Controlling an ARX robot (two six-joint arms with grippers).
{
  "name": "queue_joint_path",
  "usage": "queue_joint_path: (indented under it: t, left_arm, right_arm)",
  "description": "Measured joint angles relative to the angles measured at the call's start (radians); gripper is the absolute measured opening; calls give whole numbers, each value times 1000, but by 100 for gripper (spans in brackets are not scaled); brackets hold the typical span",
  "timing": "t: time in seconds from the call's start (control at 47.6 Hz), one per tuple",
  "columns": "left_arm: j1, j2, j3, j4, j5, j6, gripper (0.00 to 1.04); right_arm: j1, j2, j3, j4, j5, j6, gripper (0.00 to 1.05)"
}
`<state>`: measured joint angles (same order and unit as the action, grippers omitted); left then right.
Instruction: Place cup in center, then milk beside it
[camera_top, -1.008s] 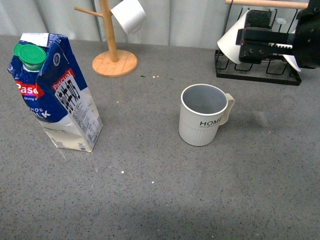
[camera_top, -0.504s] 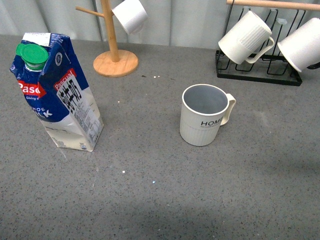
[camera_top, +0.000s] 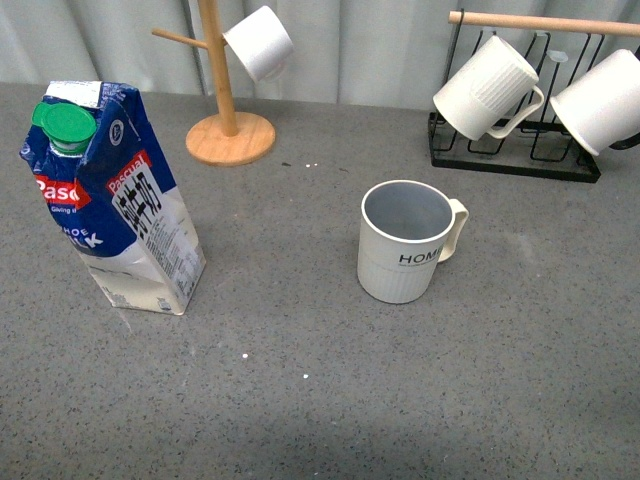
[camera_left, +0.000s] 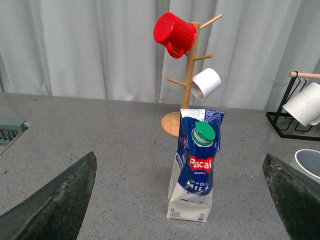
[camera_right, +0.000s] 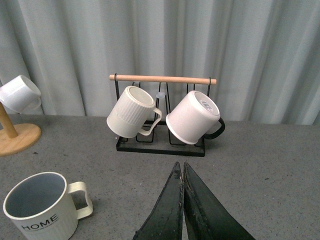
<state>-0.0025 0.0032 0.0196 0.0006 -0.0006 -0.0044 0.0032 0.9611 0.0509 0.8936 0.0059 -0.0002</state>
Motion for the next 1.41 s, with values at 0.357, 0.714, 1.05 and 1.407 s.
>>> queue_joint_path:
  t: [0.357, 0.714, 1.05, 1.407]
  left_arm:
    - [0, 0, 0, 0, 0, 0, 98]
    - [0, 0, 0, 0, 0, 0, 98]
    - [0, 0, 0, 0, 0, 0, 98]
    - [0, 0, 0, 0, 0, 0, 98]
  right_arm:
    - [-1, -309, -43, -259, -4, 0, 1]
    - [-1, -514, -46, -448, -4, 0, 1]
    - [-1, -665, -46, -594, -4, 0, 1]
    - [-1, -787, -46, -716, -5, 0, 1]
